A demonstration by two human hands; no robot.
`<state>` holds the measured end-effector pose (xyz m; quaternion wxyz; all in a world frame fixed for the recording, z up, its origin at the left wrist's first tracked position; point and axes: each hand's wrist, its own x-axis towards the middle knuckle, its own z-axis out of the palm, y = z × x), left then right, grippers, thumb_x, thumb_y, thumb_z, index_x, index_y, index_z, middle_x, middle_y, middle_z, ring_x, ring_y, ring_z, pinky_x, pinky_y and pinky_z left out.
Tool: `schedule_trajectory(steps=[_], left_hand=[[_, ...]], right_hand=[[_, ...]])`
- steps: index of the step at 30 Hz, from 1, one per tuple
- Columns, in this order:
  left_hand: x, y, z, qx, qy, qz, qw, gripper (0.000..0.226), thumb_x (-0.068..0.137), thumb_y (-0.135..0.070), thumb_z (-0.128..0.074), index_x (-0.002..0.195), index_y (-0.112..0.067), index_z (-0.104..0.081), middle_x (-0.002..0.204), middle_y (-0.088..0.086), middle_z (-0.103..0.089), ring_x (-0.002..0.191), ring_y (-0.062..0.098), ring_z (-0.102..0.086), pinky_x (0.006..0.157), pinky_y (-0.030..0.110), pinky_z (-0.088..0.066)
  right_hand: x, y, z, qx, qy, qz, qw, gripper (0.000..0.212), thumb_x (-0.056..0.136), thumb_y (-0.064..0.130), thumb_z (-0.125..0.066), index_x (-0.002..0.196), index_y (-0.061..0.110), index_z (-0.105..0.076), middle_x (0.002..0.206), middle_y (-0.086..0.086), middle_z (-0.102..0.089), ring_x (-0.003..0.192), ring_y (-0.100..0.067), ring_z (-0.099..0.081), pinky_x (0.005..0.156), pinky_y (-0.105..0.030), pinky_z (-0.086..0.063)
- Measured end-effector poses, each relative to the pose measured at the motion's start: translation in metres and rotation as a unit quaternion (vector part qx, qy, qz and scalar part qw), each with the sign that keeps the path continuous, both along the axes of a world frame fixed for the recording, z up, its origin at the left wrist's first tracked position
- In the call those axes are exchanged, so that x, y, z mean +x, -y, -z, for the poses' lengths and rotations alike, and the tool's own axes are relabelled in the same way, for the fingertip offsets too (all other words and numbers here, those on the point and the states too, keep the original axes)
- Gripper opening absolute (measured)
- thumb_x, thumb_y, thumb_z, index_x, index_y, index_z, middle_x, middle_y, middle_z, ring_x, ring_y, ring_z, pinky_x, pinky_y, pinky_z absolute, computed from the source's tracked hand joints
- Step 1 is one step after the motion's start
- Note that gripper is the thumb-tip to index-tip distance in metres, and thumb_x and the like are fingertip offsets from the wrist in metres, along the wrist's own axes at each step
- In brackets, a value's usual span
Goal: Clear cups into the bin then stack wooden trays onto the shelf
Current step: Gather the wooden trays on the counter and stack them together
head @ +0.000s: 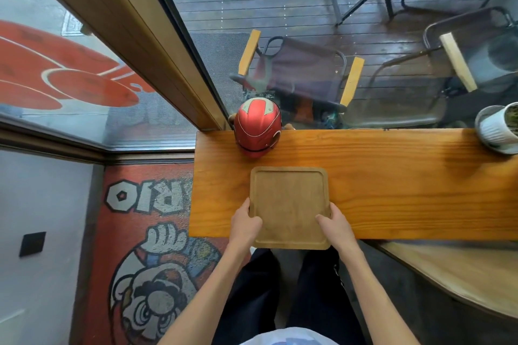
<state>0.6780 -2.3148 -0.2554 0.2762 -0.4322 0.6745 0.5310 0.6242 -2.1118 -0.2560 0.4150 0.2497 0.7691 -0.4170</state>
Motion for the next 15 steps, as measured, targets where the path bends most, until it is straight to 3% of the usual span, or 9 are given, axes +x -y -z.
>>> schedule_trajectory(steps=[3,5,8,12,15], left_hand=[[0.002,-0.008,-0.002,-0.015,0.013,0.003,1.000,0.076,0.086,-0.001,-0.043,0.157,-0.015,-0.019,0.160,0.006,-0.029,0.135,0.024,-0.043,0.095,0.032,-0.046],[0.001,-0.009,0.001,-0.023,0.015,0.005,1.000,0.075,0.087,-0.002,-0.043,0.157,-0.013,-0.019,0.160,0.007,-0.028,0.138,0.026,-0.041,0.102,0.036,-0.045],[-0.004,-0.003,0.006,-0.014,0.014,-0.018,1.000,0.067,0.092,-0.003,-0.043,0.155,-0.008,-0.022,0.160,0.008,-0.029,0.145,0.026,-0.030,0.116,0.041,-0.032],[-0.012,0.000,0.006,-0.017,0.007,-0.072,0.997,0.061,0.098,-0.017,-0.044,0.155,-0.007,-0.024,0.160,0.008,-0.029,0.146,0.027,-0.029,0.119,0.045,-0.028],[-0.014,-0.003,0.007,0.011,0.023,-0.015,1.000,0.064,0.099,-0.030,-0.044,0.155,-0.009,-0.023,0.160,0.007,-0.029,0.145,0.027,-0.032,0.118,0.047,-0.030]], right_hand=[[0.000,-0.001,0.007,0.005,-0.009,0.002,1.000,0.061,0.086,0.031,-0.047,0.146,0.026,-0.038,0.137,0.002,-0.055,0.121,-0.025,-0.053,0.103,-0.048,-0.045],[-0.002,0.000,0.003,0.013,0.001,0.004,1.000,0.063,0.089,0.034,-0.047,0.149,0.022,-0.034,0.144,0.000,-0.049,0.129,-0.026,-0.047,0.107,-0.048,-0.041],[-0.006,-0.004,0.000,0.000,-0.004,0.054,0.999,0.059,0.096,0.032,-0.047,0.151,0.014,-0.031,0.151,-0.004,-0.042,0.136,-0.026,-0.040,0.112,-0.044,-0.036],[-0.008,-0.006,0.003,-0.008,-0.026,0.099,0.995,0.068,0.096,0.039,-0.048,0.154,0.015,-0.020,0.158,-0.005,-0.030,0.143,-0.025,-0.030,0.117,-0.045,-0.028],[-0.004,0.000,0.009,-0.012,-0.023,0.061,0.998,0.069,0.097,0.040,-0.048,0.154,0.015,-0.019,0.158,-0.006,-0.028,0.144,-0.026,-0.028,0.117,-0.044,-0.027]])
